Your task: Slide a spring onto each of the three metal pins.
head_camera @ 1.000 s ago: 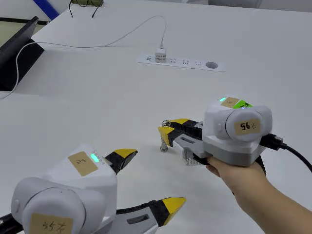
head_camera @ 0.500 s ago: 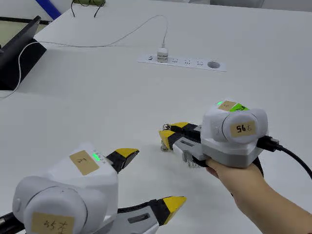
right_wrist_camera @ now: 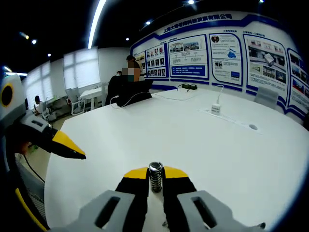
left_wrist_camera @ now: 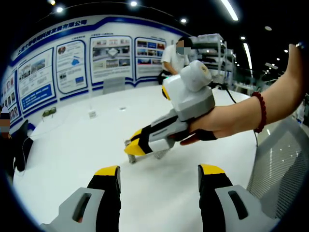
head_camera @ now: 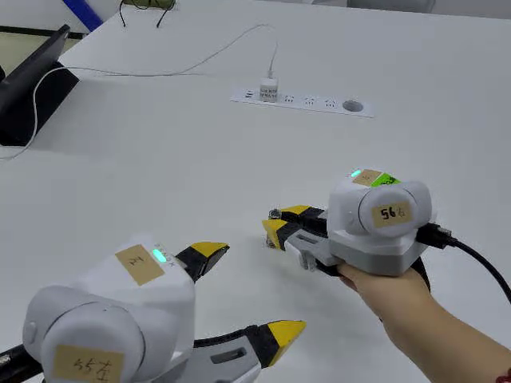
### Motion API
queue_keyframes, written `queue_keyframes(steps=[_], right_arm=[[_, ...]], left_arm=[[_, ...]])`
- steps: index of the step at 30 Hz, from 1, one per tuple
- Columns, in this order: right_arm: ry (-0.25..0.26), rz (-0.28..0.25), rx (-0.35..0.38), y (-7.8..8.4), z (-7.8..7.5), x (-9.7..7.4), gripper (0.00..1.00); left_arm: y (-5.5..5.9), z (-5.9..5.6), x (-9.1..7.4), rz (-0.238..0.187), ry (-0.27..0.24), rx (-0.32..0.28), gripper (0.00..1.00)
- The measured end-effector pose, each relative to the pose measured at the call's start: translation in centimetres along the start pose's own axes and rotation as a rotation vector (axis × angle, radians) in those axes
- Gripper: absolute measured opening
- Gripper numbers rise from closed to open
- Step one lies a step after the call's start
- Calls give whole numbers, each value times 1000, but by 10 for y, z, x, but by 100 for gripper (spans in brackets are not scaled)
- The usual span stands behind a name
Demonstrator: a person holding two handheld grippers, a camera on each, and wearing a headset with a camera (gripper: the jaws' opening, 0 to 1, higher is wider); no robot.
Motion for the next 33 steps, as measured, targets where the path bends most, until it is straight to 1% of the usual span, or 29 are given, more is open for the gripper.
queue_keyframes(steps=[3,4,5,15,17,21,23,26,33], right_arm=[[9,17,2,4,-1,-1,12],[11,9,8,3,-1,0,12],[13,15,7,3,-1,-1,12],[-2,19,-9,2,1,-2,12],[5,9,2,0,1,-2,17],[9,-9,1,-8,2,-5,18],[9,-20,15,-12,3,-6,20],[3,-33,13,-19,5,-10,22],[13,-40,32,-30,4,-23,29]], left_arm=[[0,0,0,0,-1,-2,66],[0,0,0,2,0,-1,66],[1,0,0,2,0,-1,66],[1,-1,0,6,4,3,66],[1,0,0,7,2,4,66],[1,0,0,9,3,9,67],[1,-1,0,10,5,13,67],[1,-2,1,10,8,12,67],[-1,-5,2,11,25,31,68]])
Point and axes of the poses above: the centre of the closed fingertips' face, and the gripper's own axes: x roughly forward along the fingers, z roughly to its left, y roughly out of its underside, the point moved 3 cm from there along -x, roughly backward along the fingers, and after that the axes turned 15 degrees about -z, right-handed, at the moved point
